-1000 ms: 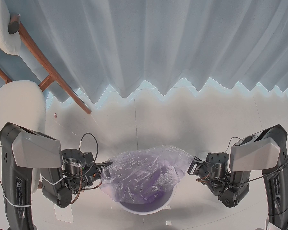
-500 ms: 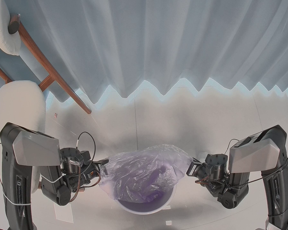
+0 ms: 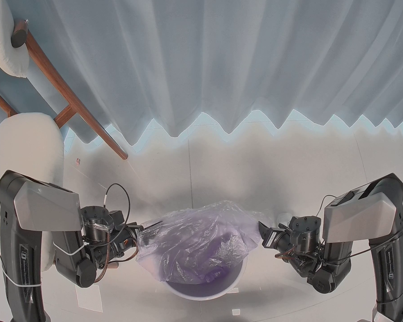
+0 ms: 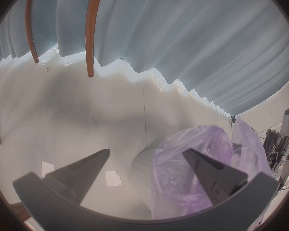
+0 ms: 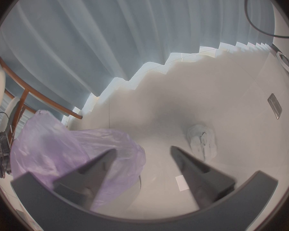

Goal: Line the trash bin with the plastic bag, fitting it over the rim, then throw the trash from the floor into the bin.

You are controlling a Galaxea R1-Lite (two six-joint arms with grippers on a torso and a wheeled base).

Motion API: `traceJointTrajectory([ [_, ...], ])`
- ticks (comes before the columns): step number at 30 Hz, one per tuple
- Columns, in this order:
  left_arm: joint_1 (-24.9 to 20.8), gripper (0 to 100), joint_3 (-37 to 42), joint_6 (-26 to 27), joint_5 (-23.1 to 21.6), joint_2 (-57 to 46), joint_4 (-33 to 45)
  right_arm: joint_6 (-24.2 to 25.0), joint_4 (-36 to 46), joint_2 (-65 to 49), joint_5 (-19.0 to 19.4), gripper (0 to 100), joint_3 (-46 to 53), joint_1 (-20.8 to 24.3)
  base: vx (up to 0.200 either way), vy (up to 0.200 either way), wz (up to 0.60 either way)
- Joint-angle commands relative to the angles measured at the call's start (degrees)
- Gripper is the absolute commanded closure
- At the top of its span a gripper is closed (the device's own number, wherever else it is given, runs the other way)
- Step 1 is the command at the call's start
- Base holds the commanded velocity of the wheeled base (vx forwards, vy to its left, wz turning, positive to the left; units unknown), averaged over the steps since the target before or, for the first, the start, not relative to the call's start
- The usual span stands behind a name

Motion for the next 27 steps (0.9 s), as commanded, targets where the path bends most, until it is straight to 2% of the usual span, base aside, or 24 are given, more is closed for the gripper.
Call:
traceJointTrajectory([
  [1,0.75,0,0.69,-0.73,-0.19,-4.07,0.00,1.22,-1.05,-4.36,0.12,0,0.65,0.02,0.000,0.000,0.00],
  [10,0.75,0,2.09,-0.99,-0.10,-8.03,0.00,1.92,-0.96,-9.55,1.62,0,3.82,0.20,0.000,0.000,0.00],
  [15,0.13,0,4.64,-0.91,-0.19,-11.10,0.00,1.13,-0.87,-11.22,3.37,0,7.24,1.17,0.000,0.000,0.00],
  [20,-0.92,0,8.16,-0.03,-0.10,-11.81,0.00,-0.28,-0.96,-11.39,3.55,0,9.00,2.13,0.000,0.000,0.00],
  [27,-1.19,0,17.74,10.69,-0.19,-12.60,0.00,-1.86,-0.96,-12.89,3.55,0,10.15,2.40,0.000,0.000,0.00],
])
